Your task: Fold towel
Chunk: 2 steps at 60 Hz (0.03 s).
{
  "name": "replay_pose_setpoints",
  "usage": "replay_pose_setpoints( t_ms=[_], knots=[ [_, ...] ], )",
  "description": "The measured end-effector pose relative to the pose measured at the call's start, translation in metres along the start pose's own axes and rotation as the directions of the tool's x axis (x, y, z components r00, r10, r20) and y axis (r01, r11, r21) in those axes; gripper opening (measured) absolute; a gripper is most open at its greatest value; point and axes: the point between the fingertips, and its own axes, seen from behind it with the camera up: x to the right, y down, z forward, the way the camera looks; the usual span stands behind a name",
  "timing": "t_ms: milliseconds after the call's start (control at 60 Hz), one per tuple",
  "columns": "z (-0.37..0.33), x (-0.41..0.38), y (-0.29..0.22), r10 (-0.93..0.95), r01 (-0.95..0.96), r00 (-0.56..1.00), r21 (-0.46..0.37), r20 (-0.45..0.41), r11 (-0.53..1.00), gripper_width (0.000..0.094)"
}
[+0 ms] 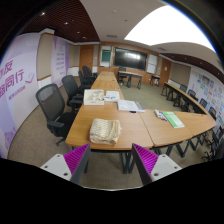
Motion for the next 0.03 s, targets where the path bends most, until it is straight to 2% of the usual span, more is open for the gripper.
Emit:
replay_pose_setpoints(
  t_ms=[33],
  knots=[
    [0.0028, -0.0005, -0.0001, -0.001, 0.001, 1.000, 0.005, 0.000, 1.000, 0.0853]
  ],
)
